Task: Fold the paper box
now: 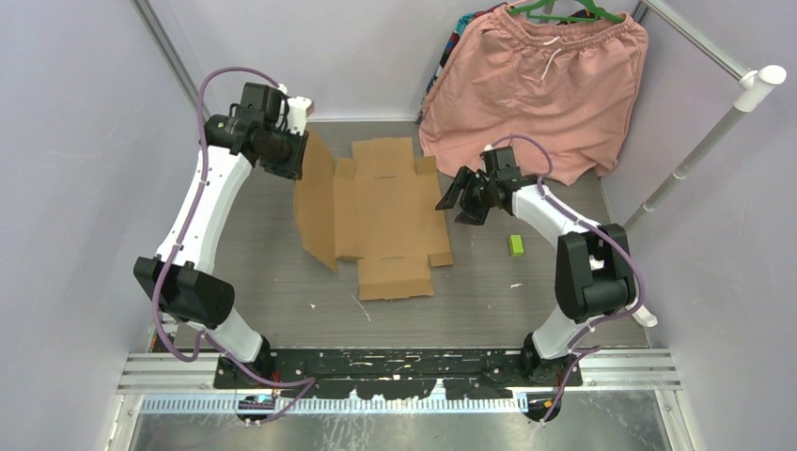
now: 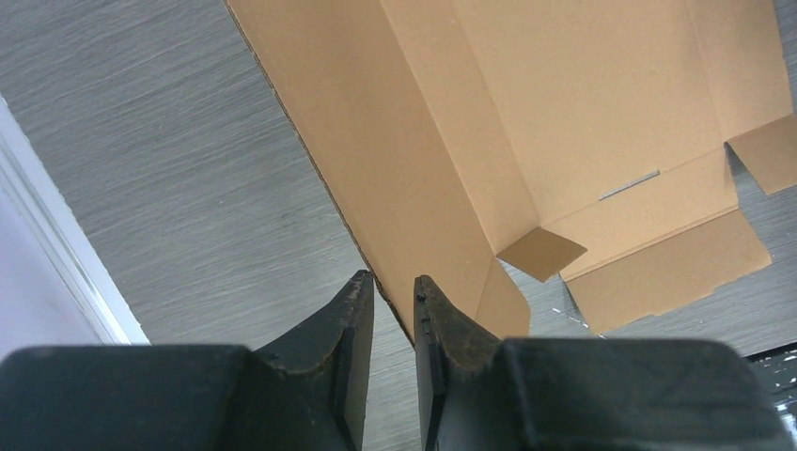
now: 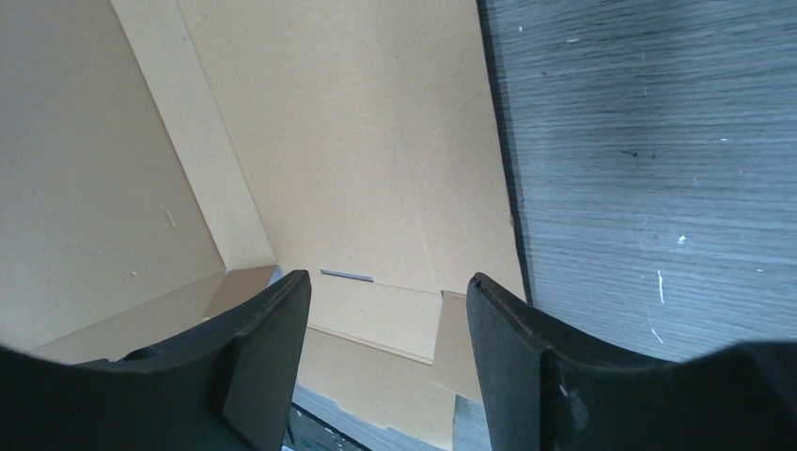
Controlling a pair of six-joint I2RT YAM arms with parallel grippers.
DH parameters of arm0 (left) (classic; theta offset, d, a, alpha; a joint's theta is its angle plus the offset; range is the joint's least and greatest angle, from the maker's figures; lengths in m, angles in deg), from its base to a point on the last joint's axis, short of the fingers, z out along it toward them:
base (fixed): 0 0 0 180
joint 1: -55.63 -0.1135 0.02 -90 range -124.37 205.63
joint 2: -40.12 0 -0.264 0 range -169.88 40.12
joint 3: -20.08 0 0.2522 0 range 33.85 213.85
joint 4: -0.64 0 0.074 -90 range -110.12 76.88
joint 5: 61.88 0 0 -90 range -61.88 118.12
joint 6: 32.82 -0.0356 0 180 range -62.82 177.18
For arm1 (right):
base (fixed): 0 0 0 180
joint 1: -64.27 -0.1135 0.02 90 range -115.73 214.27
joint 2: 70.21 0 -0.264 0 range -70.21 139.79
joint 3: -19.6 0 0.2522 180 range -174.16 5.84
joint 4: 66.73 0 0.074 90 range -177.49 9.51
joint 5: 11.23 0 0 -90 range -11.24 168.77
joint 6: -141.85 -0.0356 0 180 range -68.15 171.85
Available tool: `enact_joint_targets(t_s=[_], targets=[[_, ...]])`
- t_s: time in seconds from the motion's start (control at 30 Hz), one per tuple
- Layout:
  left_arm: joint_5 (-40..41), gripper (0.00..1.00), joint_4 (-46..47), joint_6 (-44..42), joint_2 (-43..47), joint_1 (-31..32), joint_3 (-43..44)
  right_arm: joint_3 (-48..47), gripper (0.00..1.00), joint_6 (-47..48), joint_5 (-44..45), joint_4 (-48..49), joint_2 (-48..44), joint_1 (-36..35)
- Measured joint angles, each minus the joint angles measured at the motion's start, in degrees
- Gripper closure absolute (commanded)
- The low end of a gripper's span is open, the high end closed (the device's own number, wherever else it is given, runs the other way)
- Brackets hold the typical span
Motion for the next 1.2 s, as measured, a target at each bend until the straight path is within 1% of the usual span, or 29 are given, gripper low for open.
enact_joint_targets(t_s=[0.4,0.63,0.8,0.9,1.03,1.1,1.17,1.2], targets=[[-2.34,0.77,1.7,-0.24,0.24,0.0,-0.31,-5.18,0.33,2.05,2.54,0.57,8.76,0.5],[-4.17,0.77,2.08,-1.25,0.04,0.0,1.7,-5.42,0.33,2.78,3.91,2.89,10.56,1.33],[-6.1,0.77,3.39,-1.55,-0.04,0.0,3.28,-5.42,0.36,2.93,3.89,4.81,12.31,1.42],[-6.75,0.77,3.56,-1.55,-0.42,0.0,3.58,-5.29,0.39,2.91,3.8,5.46,14.01,1.42],[-7.26,0.77,3.65,-1.55,-1.05,0.0,4.17,-4.02,0.4,2.86,3.5,6.64,14.86,1.25],[-7.15,0.74,3.78,-1.53,-1.2,0.0,4.22,-3.41,0.4,2.82,3.45,7.41,15.17,1.09],[-6.78,0.67,3.98,-1.33,-1.29,-0.22,4.17,-2.95,0.4,2.49,3.13,8.24,15.21,0.98],[-6.54,0.62,4.28,-0.96,-1.29,-0.61,4.07,-2.78,0.39,2.43,2.99,8.72,15.21,0.92]])
